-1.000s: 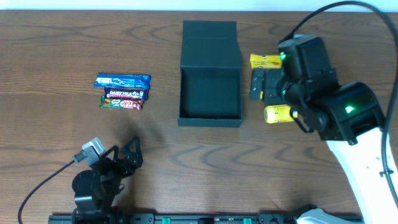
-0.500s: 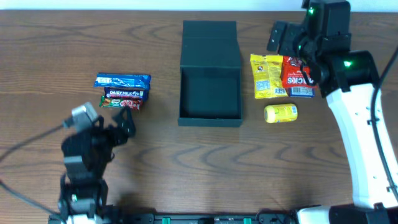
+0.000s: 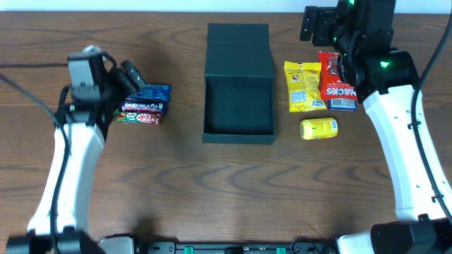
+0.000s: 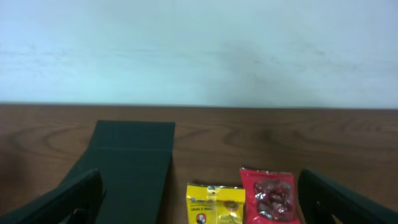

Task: Pack container
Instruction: 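Grasp the blue Oreo bar from the top of the stack with the left gripper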

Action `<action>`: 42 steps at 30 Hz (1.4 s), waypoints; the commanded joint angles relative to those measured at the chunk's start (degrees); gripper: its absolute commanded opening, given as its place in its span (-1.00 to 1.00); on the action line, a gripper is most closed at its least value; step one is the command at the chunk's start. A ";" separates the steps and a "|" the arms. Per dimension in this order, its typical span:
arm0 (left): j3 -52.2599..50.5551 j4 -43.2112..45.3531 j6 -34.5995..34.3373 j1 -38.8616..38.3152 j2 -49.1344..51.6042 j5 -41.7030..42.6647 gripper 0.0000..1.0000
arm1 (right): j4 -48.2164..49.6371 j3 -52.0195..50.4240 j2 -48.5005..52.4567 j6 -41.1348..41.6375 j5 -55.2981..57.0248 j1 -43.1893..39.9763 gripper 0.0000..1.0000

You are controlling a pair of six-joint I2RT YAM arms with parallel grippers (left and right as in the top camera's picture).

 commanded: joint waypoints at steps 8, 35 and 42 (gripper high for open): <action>4.26 -0.92 -1.55 0.13 5.84 3.67 0.91 | -0.94 -0.09 0.28 2.51 -0.24 -0.66 0.99; 37.57 -25.44 -19.76 -1.09 33.70 -1.73 0.92 | -5.22 -0.11 0.28 4.66 -0.22 -0.66 0.98; 38.16 -26.77 -27.58 -1.09 39.52 2.23 0.93 | -6.91 -0.11 0.28 4.63 -0.22 -0.68 0.99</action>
